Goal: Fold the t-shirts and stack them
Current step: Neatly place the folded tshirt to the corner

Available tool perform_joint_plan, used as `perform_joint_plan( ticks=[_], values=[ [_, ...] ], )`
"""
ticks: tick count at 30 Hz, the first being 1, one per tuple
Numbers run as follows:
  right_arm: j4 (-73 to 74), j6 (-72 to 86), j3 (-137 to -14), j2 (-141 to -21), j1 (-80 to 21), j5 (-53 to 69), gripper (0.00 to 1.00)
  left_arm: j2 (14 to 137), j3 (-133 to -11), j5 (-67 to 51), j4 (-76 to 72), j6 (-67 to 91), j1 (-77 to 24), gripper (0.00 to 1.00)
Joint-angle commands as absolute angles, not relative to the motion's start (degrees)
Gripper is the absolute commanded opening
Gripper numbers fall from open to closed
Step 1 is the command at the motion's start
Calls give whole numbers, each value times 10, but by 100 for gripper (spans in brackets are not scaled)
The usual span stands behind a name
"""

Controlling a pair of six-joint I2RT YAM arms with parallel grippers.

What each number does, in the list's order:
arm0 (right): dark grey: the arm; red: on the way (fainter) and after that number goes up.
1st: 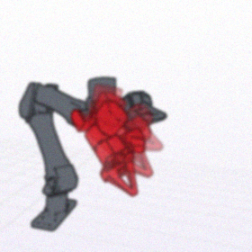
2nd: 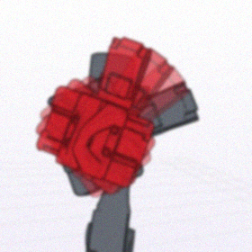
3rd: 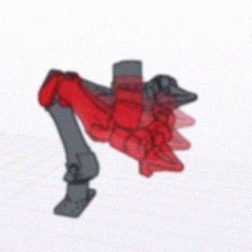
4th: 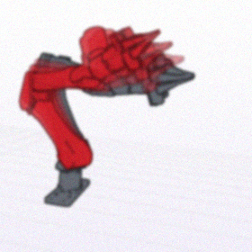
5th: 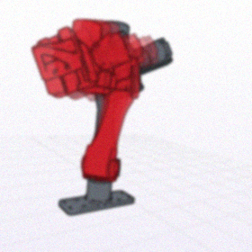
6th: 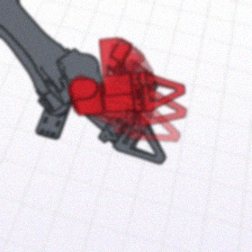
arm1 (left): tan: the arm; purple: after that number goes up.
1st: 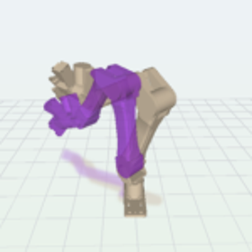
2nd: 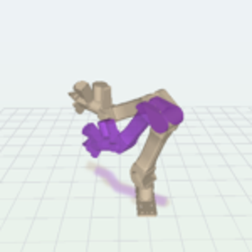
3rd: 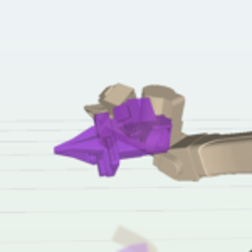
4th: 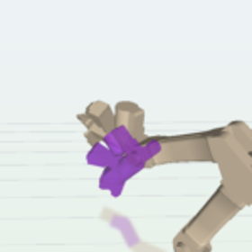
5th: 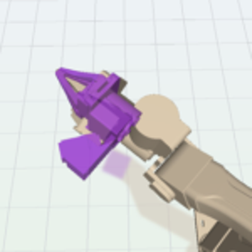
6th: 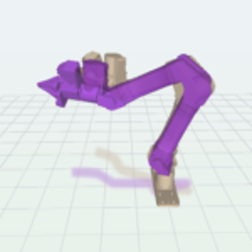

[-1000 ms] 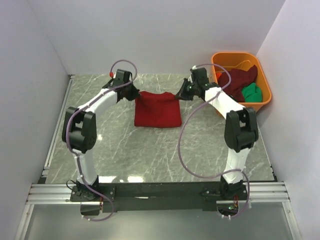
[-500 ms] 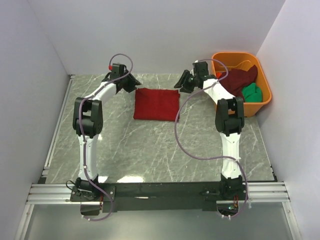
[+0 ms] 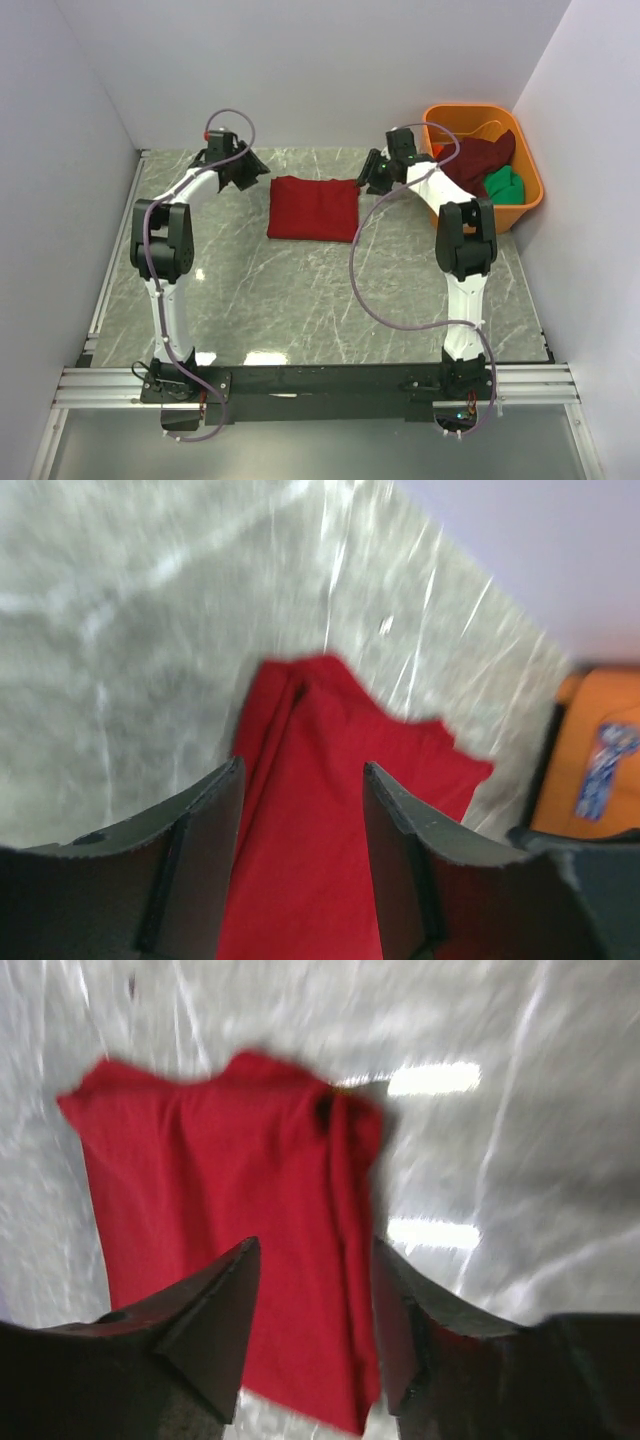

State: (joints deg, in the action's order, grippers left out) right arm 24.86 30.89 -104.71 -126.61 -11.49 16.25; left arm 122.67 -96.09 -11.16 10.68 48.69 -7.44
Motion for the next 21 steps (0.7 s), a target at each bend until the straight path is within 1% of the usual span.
perform_joint_plan(
  ticks=[1,3,5,8,12,15,21],
  values=[
    [235,293,-1016,-1208,-147,139,52,1203,-957,-111,154,430,-98,57],
    [241,289,-1015,-1219,-155,137,46,1205,-961,-106,180,412,-102,59],
    [252,285,-1020,-1228,-157,137,43,1211,-966,-103,206,397,-108,61],
    [254,284,-1016,-1238,-162,128,43,1223,-975,-112,221,373,-113,62],
    [262,282,-1021,-1267,-156,127,39,1243,-983,-128,240,351,-116,63],
    [258,284,-1020,-1280,-147,131,39,1257,-995,-142,246,333,-121,64],
    [273,278,-1037,-1302,-142,129,39,1294,-1024,-115,281,315,-132,64]
  ],
)
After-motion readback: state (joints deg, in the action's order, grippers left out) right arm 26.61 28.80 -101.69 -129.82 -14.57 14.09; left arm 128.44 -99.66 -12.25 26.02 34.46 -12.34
